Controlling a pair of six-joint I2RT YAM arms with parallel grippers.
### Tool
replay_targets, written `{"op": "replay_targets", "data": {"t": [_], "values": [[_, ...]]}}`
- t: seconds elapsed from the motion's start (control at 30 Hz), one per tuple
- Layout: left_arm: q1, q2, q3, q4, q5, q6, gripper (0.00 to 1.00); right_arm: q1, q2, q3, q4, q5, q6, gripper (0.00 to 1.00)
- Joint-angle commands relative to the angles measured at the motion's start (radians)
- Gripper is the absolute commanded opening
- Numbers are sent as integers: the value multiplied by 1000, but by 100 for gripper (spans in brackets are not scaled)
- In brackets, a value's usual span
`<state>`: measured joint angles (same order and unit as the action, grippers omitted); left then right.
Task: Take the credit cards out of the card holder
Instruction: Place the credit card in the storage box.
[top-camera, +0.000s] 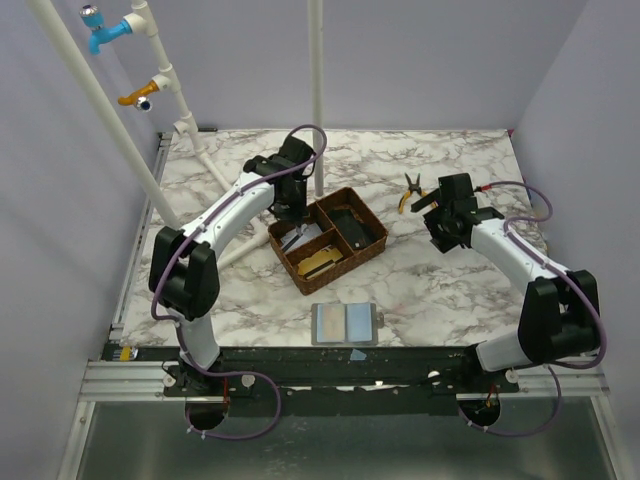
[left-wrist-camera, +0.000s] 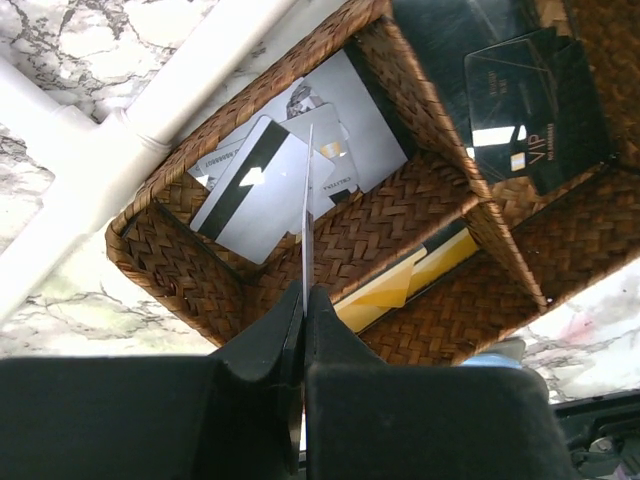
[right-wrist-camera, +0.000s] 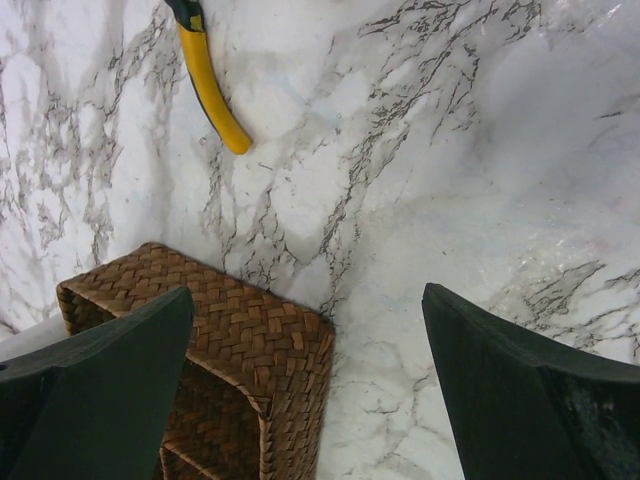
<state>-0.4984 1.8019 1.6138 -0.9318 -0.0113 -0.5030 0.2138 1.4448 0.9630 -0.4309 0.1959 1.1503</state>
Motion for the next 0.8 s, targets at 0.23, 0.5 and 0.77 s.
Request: {"op": "replay_targets", "data": {"t": [0.23, 0.5, 0.77], "values": [[4, 38, 38, -61, -41, 9, 32, -10, 27, 28, 32, -19, -33, 100], [5, 9, 32, -55, -32, 12, 56, -10, 23, 23, 32, -26, -45, 100], [5, -58, -3, -39, 7, 5, 64, -10, 6, 20, 31, -55, -68, 100]]}}
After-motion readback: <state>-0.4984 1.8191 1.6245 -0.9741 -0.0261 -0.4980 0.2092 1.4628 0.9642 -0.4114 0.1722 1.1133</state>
